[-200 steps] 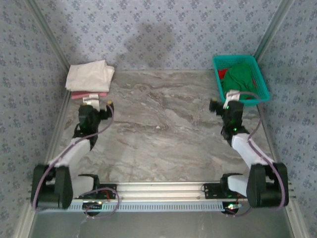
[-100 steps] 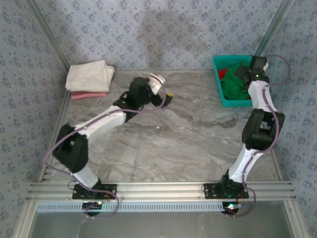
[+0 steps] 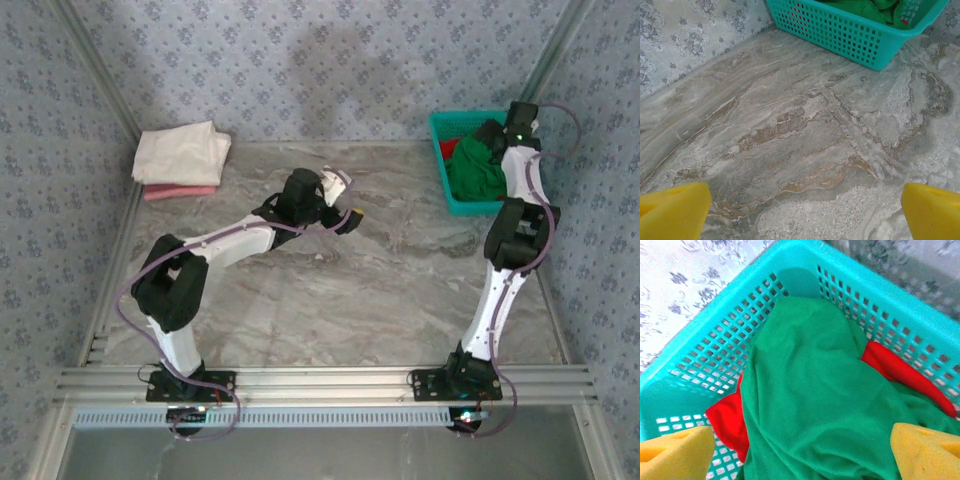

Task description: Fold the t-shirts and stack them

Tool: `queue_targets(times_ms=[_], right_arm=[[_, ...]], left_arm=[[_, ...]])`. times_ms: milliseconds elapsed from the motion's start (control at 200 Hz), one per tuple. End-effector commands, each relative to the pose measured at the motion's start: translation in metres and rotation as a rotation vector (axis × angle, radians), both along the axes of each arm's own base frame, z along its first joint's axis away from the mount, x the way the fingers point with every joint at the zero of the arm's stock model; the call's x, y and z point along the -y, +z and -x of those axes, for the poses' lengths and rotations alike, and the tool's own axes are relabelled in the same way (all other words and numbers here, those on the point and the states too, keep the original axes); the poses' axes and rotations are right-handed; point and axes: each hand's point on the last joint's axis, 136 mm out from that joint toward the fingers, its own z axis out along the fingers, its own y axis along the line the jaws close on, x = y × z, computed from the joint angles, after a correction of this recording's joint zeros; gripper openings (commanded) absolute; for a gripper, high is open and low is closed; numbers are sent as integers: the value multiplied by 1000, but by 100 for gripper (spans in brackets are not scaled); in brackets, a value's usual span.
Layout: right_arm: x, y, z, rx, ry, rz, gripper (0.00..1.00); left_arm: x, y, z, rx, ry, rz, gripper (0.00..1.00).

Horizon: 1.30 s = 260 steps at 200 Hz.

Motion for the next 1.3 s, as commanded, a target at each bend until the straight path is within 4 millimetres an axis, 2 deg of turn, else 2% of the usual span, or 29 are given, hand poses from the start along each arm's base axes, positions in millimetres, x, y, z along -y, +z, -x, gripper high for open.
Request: queue_targets(times_ms=[0, 130, 195, 255, 345, 410, 470, 505, 555, 685, 839, 929, 1029, 1154, 1224, 1294], right_arm=[[-6, -34, 3, -85, -34, -67, 92], [-10, -44, -4, -78, -38, -71, 92], [-13, -52, -11, -72, -21, -98, 86], [-16, -60, -17, -83, -5, -119, 74], [-19, -68, -21, -91, 6, -149, 49], [-17, -64, -23, -72, -5, -156, 28], [-19, -48, -24, -43, -4, -158, 11], [-21, -34, -25, -18, -1, -151, 0], [-24, -10, -23, 20, 1, -136, 0], [-31, 73, -7, 150, -17, -60, 0], [-43, 177, 29, 301, -25, 43, 0], [-64, 233, 53, 379, 14, 106, 0], [-100, 294, 82, 466, 97, 182, 0], [-172, 369, 128, 593, 267, 327, 0], [-213, 400, 156, 660, 370, 400, 0], [-251, 419, 183, 705, 444, 438, 0]], left_arm=[[5, 2, -1, 3, -6, 40, 98], [3, -4, 0, -5, 3, 33, 98], [1, -6, 0, -6, 8, 39, 98], [-2, -9, 0, -5, 14, 41, 98], [-8, -6, 2, 2, 30, 58, 98], [-12, 0, 2, 7, 41, 72, 98], [-15, 3, 4, 6, 42, 73, 98], [-16, 6, 4, 8, 44, 75, 98], [-17, 8, 6, 6, 48, 85, 98], [-27, 24, 7, 19, 100, 150, 98], [-51, 69, 11, 65, 184, 297, 98], [-65, 95, 18, 99, 198, 344, 98], [-87, 121, 28, 137, 223, 399, 98], [-116, 147, 41, 199, 264, 428, 98], [-130, 154, 47, 223, 291, 415, 98], [-144, 156, 52, 241, 322, 388, 98]])
